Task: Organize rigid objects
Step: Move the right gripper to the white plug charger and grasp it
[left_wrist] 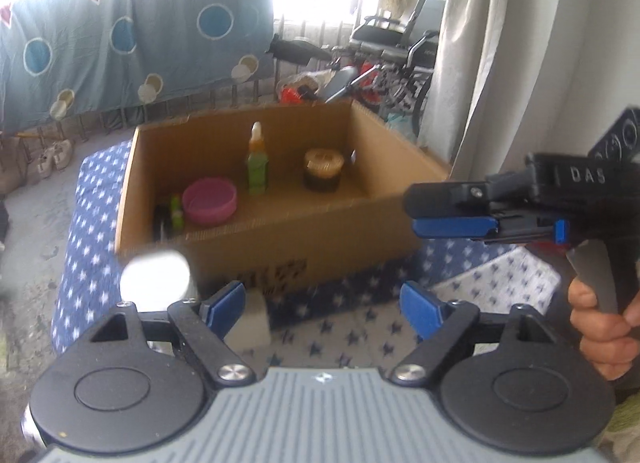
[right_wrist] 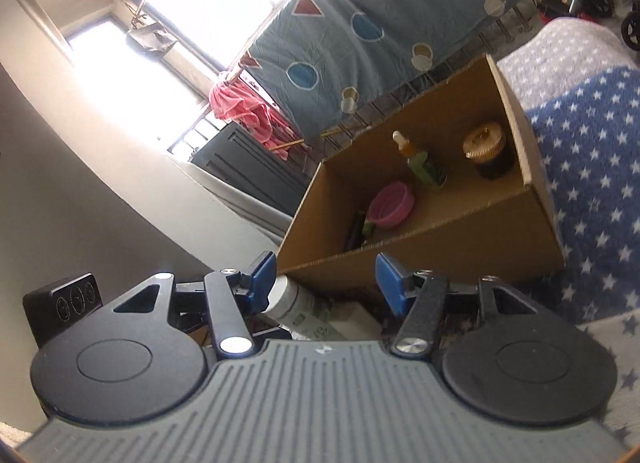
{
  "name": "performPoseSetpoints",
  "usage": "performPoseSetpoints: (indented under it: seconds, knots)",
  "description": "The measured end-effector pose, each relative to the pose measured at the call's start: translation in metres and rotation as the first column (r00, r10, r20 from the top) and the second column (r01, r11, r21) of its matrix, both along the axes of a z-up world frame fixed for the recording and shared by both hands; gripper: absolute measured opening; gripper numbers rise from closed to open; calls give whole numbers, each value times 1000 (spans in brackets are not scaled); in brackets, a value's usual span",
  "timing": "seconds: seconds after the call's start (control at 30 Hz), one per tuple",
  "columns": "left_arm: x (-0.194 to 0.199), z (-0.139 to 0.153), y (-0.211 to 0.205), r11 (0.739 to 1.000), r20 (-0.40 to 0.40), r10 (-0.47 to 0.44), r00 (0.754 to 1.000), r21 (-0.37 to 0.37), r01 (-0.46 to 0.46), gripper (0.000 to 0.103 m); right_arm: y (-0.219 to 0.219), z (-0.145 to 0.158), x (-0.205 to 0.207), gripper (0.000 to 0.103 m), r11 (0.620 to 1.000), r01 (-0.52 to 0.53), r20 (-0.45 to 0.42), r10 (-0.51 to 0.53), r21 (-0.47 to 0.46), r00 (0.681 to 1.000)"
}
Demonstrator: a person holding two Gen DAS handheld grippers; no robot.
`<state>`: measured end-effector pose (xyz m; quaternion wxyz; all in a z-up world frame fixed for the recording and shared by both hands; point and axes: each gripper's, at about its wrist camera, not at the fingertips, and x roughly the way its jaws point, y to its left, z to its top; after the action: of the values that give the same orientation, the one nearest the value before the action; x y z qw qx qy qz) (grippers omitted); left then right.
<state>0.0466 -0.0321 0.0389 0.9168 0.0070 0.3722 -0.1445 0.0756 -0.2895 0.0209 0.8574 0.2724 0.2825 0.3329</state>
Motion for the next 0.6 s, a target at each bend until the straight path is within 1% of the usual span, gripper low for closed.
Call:
performPoseSetpoints:
  seconds: [0.07,0.2,0.23,0.27,0.37,0.5,0.6]
  knots:
    - [1,-17,0,1000,-2,23,1000,19,-23,85,17,-16,6,56,1000,-30,-52,29,-7,998]
    - [8,-52,2,995,-10,62,998,80,-61,75,50,-44,23,56,996,-80,-119,75,-43,990]
    - [10,-59,5,994,-17,75,997,84,-73,72,57,-50,28,54,994,-93,-133,86,-48,987]
    - [12,-65,6,993,-19,88,996,82,-86,71,63,-55,33,53,993,-102,-147,93,-54,985]
    - [18,-76,8,988,-11,125,992,94,-123,71,82,-71,53,50,991,-112,-192,97,-70,977]
    - [23,-83,9,983,9,140,990,118,-140,71,97,-86,76,48,993,-109,-235,94,-52,967]
    - [27,-87,11,982,9,156,988,108,-156,71,106,-94,84,46,993,-110,-253,97,-39,962]
